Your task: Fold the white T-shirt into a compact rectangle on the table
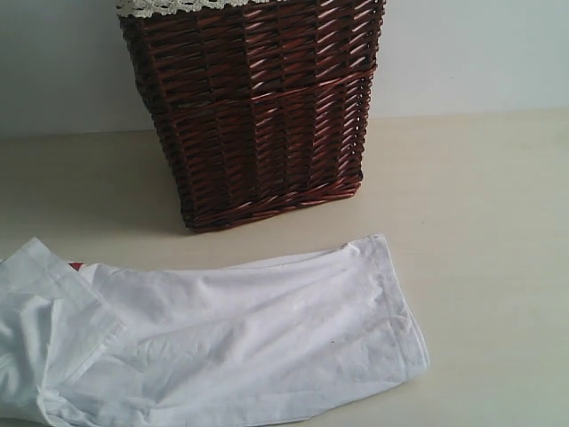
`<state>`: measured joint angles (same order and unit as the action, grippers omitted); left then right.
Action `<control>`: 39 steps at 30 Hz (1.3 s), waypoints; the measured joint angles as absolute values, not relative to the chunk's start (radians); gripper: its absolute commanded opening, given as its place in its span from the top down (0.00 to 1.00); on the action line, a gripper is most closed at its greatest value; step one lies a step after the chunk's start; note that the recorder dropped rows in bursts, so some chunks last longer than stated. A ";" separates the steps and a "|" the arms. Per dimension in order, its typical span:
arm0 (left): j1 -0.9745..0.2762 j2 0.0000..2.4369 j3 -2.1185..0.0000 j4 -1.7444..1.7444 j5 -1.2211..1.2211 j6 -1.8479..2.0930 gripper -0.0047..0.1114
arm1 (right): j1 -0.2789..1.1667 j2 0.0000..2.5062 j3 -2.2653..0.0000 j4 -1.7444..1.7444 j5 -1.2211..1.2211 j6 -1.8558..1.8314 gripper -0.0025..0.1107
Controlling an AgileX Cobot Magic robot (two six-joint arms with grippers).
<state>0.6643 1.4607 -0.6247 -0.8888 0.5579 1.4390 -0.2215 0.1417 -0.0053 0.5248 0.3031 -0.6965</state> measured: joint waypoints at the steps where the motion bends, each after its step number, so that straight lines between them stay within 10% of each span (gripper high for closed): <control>1: 0.664 1.461 -0.625 -0.889 0.558 1.439 0.96 | -0.222 0.142 -0.005 0.525 0.303 -0.696 0.98; 18: 0.605 1.319 -0.635 -1.078 0.920 1.403 0.96 | -0.222 0.142 -0.005 0.525 0.303 -0.696 0.98; 39: -0.111 1.418 -0.824 -1.323 0.725 1.190 0.96 | -0.222 0.142 -0.005 0.525 0.303 -0.696 0.98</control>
<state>-0.1107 1.4184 -0.8242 -1.3234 0.7252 1.1905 -0.2215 0.1417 -0.0053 0.5248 0.3031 -0.6965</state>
